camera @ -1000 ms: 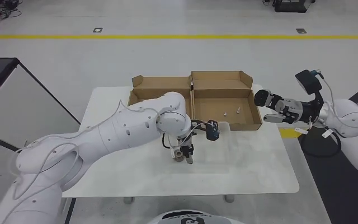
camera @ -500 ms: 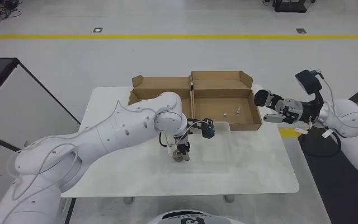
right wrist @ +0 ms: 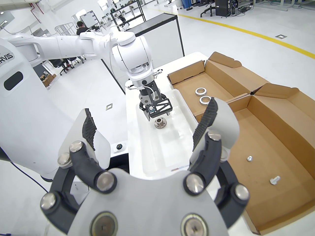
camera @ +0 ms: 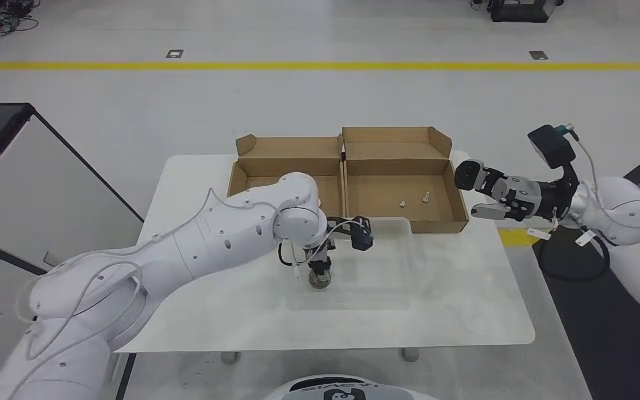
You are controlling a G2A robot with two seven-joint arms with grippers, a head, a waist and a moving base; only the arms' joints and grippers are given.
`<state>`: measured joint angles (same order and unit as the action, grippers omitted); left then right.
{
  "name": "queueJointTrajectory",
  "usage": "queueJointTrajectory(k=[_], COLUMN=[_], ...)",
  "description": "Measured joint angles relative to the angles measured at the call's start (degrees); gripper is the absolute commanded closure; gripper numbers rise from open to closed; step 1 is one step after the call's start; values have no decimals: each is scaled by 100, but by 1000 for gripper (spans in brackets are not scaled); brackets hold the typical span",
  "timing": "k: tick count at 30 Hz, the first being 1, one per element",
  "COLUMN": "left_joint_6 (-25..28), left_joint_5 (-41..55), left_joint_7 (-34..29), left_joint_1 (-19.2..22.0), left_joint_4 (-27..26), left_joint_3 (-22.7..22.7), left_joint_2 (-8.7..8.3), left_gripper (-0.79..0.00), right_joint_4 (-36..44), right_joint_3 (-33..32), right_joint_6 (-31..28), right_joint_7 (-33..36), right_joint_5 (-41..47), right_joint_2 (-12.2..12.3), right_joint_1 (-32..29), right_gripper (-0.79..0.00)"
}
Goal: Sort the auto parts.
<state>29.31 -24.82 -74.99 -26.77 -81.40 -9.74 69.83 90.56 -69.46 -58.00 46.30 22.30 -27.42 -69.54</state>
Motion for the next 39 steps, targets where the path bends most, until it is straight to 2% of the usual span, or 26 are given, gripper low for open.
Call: queueJointTrajectory(k=[8,22,33,39], left_joint_6=[-45,-74,-173,-179], left_joint_5=[-166,-347,-436,-484], left_joint_7=[-46,-75,-175,-181], left_joint_1=[-151,-358,-441,-454], left_joint_4=[107,295,386,458], left_joint_3=[0,0,0,0], left_joint_2=[28,152,222,270], left_gripper=[-391,-385,-348,-268], right_joint_4=[0,0,0,0], right_joint_3=[0,0,0,0], right_joint_6=[0,0,0,0], right_joint_7=[0,0,0,0], right_joint_5=[0,0,0,0], right_joint_2=[0,0,0,0], right_joint_1=[0,0,0,0], right_gripper=[-785,-785,-785,-785])
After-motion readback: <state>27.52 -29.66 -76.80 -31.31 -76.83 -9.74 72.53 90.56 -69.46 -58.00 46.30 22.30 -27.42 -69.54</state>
